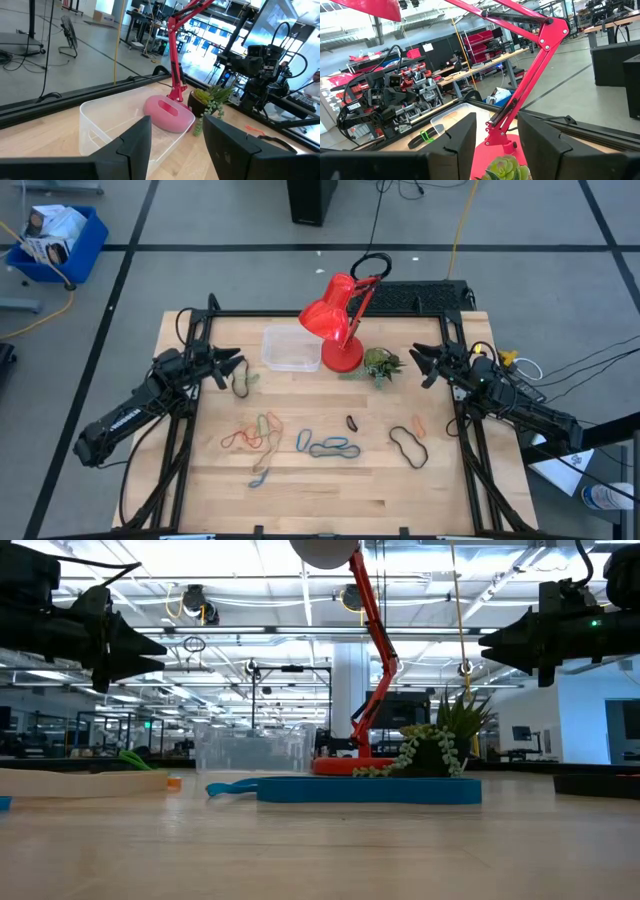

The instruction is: Pick and place rubber bands into bin

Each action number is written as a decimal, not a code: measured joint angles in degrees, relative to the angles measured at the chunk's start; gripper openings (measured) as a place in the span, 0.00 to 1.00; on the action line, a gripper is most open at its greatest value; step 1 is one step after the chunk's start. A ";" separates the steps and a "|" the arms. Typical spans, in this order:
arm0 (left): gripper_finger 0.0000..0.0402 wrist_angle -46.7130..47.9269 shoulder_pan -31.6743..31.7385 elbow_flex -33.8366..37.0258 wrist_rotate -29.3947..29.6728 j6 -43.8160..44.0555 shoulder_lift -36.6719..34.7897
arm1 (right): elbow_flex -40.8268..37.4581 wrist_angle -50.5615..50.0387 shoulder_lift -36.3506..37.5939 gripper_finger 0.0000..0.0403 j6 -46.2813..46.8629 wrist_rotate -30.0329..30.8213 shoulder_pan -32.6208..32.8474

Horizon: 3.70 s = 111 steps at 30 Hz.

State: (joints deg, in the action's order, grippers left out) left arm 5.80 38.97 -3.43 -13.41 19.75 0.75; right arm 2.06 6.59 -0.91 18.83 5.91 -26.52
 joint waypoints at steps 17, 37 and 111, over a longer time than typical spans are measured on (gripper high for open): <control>0.46 0.01 0.01 0.01 0.00 0.00 -0.01 | -0.02 0.00 -0.02 0.35 -0.02 -0.01 -0.01; 0.46 0.01 0.02 -0.01 0.00 0.00 -0.01 | -0.02 0.00 -0.02 0.35 -0.02 -0.02 0.00; 0.46 40.33 -0.05 -35.39 17.00 3.25 57.79 | -0.02 2.65 0.00 0.35 -11.02 9.18 -0.02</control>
State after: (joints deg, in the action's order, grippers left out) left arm 46.13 38.92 -38.81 3.60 22.99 58.54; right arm 2.04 9.23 -0.91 7.81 15.10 -26.55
